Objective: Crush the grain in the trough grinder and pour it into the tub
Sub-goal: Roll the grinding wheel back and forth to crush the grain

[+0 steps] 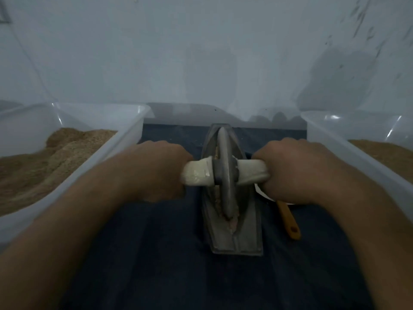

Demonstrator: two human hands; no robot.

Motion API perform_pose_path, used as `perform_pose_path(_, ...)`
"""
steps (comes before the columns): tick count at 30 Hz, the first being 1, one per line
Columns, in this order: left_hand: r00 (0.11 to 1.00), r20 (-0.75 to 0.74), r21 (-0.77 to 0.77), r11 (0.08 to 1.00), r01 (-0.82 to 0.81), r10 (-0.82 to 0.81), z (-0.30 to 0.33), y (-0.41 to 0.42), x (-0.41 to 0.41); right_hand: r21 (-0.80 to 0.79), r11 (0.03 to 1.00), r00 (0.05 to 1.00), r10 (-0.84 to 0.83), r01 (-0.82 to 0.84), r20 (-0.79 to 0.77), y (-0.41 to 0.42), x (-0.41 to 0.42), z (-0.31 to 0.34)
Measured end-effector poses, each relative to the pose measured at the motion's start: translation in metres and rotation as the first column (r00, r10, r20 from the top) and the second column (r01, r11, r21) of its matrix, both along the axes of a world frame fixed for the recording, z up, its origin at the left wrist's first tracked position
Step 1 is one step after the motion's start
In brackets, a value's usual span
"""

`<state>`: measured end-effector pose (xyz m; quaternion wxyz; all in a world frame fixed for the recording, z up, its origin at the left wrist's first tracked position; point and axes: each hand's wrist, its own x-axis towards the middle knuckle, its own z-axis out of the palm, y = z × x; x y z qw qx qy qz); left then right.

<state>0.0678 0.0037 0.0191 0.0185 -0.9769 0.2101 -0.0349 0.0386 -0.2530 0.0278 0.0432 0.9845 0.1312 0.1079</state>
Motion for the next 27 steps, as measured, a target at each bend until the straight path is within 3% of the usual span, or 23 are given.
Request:
perform_pose_path(4,0.937,0.308,-0.066,0.986,-0.153,0.166,-0.022,-0.02,0.018,-0.006,0.994,0.965,-0.102,0.106,0.244,0.01,0.027,-0.018)
perform_pose_path(8,0.837,0.528,-0.04,0.989,-0.143,0.142,-0.033,-0.028,0.032,0.002,0.993,0.921,-0.109,0.117,0.374,0.008,0.043,-0.033)
perform_pose_path(10,0.884,0.452,-0.036,0.993,-0.112,0.116,-0.029,-0.024,0.03,-0.005,0.998,0.951,-0.06,0.064,0.303,0.002,0.04,-0.028)
perform_pose_path(14,0.993,0.118,-0.017,1.0,0.003,-0.001,-0.006,-0.007,0.009,-0.011,1.0,0.999,0.007,-0.008,-0.037,-0.007,0.01,-0.003)
perform_pose_path(16,0.998,-0.018,-0.036,0.998,0.056,-0.057,0.003,0.002,-0.002,-0.009,1.0,0.996,0.029,-0.03,-0.088,-0.009,-0.005,0.003)
perform_pose_path(18,0.997,-0.055,-0.027,0.998,0.055,-0.057,0.005,0.004,-0.005,-0.002,0.999,0.996,0.034,-0.034,-0.081,-0.008,-0.006,0.001)
perform_pose_path(21,0.981,0.19,-0.051,0.999,-0.018,0.028,-0.008,-0.008,0.006,0.011,0.999,0.999,-0.043,0.042,0.031,-0.004,0.015,-0.008)
perform_pose_path(24,0.859,0.499,-0.081,0.993,-0.083,0.113,-0.028,-0.022,0.023,0.01,0.995,0.953,-0.097,0.098,0.288,0.001,0.039,-0.028)
perform_pose_path(27,0.79,0.6,-0.117,0.991,-0.069,0.125,-0.035,-0.026,0.03,0.057,0.994,0.915,-0.112,0.097,0.388,0.0,0.049,-0.04)
